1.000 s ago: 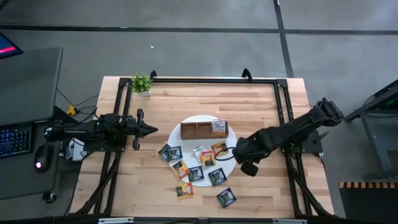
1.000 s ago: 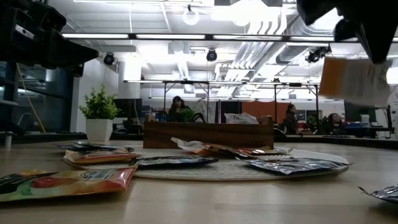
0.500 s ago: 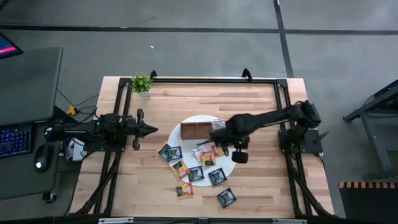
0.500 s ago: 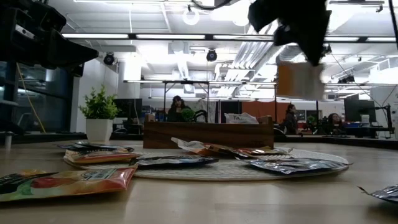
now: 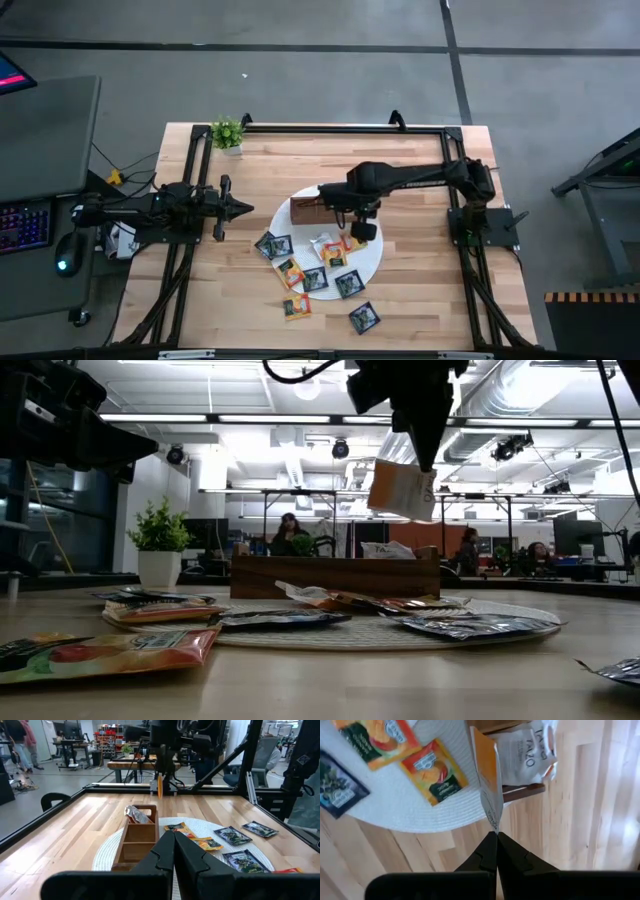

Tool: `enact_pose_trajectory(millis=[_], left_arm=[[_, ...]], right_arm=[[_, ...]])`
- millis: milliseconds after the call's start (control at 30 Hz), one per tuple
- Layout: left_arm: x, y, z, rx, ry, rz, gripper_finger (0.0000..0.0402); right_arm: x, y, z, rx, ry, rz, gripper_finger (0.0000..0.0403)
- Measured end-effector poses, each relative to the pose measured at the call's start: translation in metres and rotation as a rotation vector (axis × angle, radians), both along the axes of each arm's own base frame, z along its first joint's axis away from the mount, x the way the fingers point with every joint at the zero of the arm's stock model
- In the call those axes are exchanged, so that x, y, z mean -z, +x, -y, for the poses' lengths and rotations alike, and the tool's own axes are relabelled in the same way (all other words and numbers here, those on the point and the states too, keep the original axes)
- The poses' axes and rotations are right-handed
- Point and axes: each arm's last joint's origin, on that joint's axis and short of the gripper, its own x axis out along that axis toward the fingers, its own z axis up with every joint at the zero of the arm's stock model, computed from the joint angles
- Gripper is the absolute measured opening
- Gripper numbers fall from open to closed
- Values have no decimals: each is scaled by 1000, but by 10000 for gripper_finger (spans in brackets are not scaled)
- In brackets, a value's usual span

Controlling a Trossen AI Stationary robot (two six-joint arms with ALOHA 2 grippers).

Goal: Pick & Place Tea
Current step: Put the white tea bag into the right section of the wooden organizer

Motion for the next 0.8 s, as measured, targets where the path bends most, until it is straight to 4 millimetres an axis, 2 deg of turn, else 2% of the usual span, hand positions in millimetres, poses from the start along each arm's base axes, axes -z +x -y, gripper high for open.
enact_pose_trajectory(millis=[167,500,800], left_arm=[[0,0,0,0,0,0,1],[0,0,0,0,0,0,1],[0,0,0,-1,0,0,1]], right_arm=[[0,1,3,23,38,16,0],[0,14,6,186,399,133,0],[0,17,8,294,549,134,0]])
